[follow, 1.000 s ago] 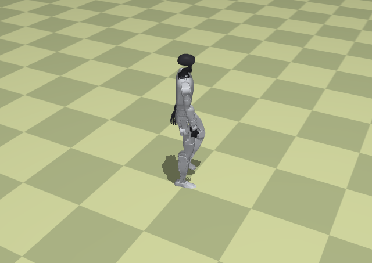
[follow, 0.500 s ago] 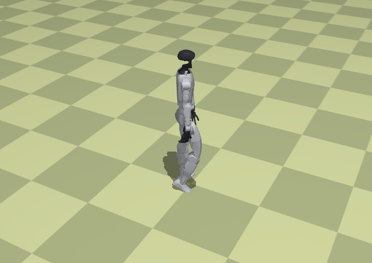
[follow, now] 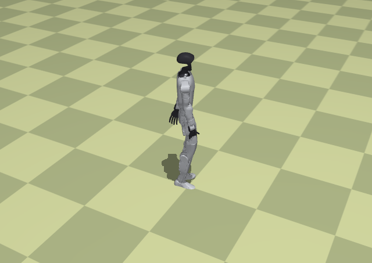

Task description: In place motions

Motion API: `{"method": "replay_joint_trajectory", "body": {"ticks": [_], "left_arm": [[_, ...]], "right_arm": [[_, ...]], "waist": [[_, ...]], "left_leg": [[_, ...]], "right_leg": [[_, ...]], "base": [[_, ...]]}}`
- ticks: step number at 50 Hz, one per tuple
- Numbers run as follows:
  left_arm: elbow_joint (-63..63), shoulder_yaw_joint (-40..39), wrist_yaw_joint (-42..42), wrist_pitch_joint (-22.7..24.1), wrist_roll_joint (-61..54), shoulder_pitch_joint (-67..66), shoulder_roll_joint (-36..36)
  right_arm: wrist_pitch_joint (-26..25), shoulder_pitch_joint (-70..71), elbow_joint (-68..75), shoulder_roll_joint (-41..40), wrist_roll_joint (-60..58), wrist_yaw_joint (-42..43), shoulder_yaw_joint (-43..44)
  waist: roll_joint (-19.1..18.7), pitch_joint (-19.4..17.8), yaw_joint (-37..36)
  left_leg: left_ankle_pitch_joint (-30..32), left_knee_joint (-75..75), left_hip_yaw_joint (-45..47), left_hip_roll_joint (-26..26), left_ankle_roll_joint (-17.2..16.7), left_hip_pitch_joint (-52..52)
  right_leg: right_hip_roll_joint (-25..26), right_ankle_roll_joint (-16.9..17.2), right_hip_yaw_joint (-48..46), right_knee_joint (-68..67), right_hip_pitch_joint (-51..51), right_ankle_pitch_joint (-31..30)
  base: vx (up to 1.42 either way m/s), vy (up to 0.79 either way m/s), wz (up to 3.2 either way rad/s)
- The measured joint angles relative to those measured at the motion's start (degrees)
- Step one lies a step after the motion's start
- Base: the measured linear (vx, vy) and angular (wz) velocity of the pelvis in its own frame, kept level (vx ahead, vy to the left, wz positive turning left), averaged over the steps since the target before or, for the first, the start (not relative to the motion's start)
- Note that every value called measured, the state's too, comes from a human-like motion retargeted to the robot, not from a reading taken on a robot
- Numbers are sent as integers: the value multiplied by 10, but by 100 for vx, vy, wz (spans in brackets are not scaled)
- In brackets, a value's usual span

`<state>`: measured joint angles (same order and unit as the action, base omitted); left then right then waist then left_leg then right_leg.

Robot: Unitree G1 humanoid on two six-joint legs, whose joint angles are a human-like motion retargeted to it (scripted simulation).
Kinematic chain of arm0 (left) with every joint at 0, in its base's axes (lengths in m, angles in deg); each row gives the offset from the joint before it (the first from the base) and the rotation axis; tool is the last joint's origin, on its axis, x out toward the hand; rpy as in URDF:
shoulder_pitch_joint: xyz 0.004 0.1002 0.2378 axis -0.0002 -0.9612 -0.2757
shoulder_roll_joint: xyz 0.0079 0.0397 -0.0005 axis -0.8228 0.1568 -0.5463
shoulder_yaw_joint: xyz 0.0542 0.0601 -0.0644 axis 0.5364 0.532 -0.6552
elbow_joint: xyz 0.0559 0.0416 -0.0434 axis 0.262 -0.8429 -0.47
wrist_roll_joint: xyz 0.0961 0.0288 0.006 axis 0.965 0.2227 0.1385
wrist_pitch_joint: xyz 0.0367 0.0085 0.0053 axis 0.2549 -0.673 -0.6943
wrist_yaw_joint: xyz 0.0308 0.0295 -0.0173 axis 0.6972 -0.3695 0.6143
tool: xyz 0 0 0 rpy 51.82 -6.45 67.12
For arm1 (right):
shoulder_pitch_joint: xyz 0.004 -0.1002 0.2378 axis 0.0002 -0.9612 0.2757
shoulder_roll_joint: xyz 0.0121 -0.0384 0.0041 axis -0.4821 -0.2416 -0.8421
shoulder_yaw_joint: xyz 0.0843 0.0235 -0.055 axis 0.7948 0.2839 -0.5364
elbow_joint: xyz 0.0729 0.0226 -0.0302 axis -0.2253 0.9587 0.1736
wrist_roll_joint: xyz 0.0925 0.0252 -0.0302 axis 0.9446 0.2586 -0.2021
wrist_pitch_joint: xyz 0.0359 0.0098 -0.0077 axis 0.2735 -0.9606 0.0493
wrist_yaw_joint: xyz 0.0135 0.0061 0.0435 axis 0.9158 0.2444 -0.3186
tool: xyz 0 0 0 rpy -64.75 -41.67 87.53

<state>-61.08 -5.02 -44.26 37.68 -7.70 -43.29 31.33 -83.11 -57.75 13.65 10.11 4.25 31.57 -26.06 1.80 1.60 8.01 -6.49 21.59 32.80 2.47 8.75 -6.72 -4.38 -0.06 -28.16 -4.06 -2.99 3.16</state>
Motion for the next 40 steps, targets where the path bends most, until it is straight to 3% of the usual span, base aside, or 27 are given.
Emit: {"method": "replay_joint_trajectory", "body": {"ticks": [2,3,5,10,13,18,20,22,23,25,27,30,31,35,37,40], "left_arm": [[-25,-28,-21,-17,-4,-20,-19],[-31,-41,-27,-25,-11,-29,-27],[-33,-72,-40,-30,-32,-60,-41],[-33,-111,-56,-67,-58,-114,-56],[-33,-117,-44,-48,-73,-108,-61],[-11,-87,-36,-13,-80,-62,-56],[-4,-60,-10,7,-81,-37,-52],[5,-10,45,30,-61,11,-46],[11,16,68,39,-47,31,-43],[26,57,99,46,-28,61,-36],[66,102,93,48,-26,119,-21],[129,125,41,47,-35,209,-11],[162,133,15,48,-42,236,-6],[237,132,-63,52,-48,307,-10],[250,114,-38,46,-18,326,-8],[260,140,13,45,-20,324,-8]], "right_arm": [[0,53,-54,-24,-9,-61,-48],[1,77,-86,-31,-17,-78,-65],[13,121,-149,-38,-37,-102,-105],[42,187,-225,-41,-98,-104,-139],[51,183,-222,-50,-80,-71,-135],[48,126,-183,-48,-58,-94,-103],[39,99,-163,-43,-80,-89,-87],[30,57,-107,-26,-107,-57,-47],[27,40,-75,-18,-115,-47,-23],[20,13,-25,2,-127,-43,21],[-12,-28,29,45,-153,-54,69],[-31,-38,79,95,-145,-32,109],[-29,-51,103,119,-131,-13,129],[-69,-101,149,181,-86,10,165],[-92,-125,149,197,-66,36,198],[-70,-152,149,199,-31,62,241]], "waist": [[15,-8,-63],[11,-15,-49],[20,-32,-94],[32,-42,-126],[29,-36,-117],[20,-12,-97],[18,-7,-82],[10,-1,-73],[7,4,-72],[-1,13,-50],[-26,23,-10],[-33,-20,-17],[-38,-38,4],[-53,-56,48],[-63,-53,67],[-67,-44,56]], "left_leg": [[85,199,15,-85,-14,-107],[117,266,-47,-83,-2,-175],[92,382,-81,-95,-5,-254],[16,564,-49,-182,12,-325],[6,584,-70,-172,9,-339],[17,434,-62,-132,-4,-243],[33,332,-61,-104,-13,-187],[54,126,-69,-55,-40,-92],[16,32,-72,-29,-48,-47],[-56,-71,11,-19,-42,28],[-53,-152,-3,-9,-10,39],[-38,-174,-16,-35,-16,32],[-40,-173,-30,-37,-11,34],[-28,-177,-41,-52,-3,31],[-21,-182,-43,-62,-2,29],[-16,-195,-41,-65,-1,35]], "right_leg": [[-13,26,92,-1,22,-3],[-8,26,66,13,27,-16],[-9,24,87,12,40,-28],[-19,6,109,-6,45,-28],[-18,5,97,-3,41,-28],[-9,8,72,0,31,-17],[-7,11,64,-3,25,-9],[2,11,67,-21,19,11],[5,8,68,-36,19,21],[6,6,49,-69,22,33],[-4,10,21,-157,62,-24],[-30,38,86,-350,178,-151],[-19,44,122,-416,219,-157],[-50,33,137,-593,324,-96],[-38,44,148,-632,357,-83],[-22,55,161,-634,360,-77]], "base": [[-19,-10,-142],[-28,-14,36],[-10,-13,-55],[8,1,-35],[3,-3,36],[5,0,43],[-5,-1,38],[0,-3,-12],[0,0,0],[-1,2,61],[-29,11,40],[-59,10,-24],[-45,10,88],[-14,1,41],[0,-11,20],[12,-12,-14]]}}
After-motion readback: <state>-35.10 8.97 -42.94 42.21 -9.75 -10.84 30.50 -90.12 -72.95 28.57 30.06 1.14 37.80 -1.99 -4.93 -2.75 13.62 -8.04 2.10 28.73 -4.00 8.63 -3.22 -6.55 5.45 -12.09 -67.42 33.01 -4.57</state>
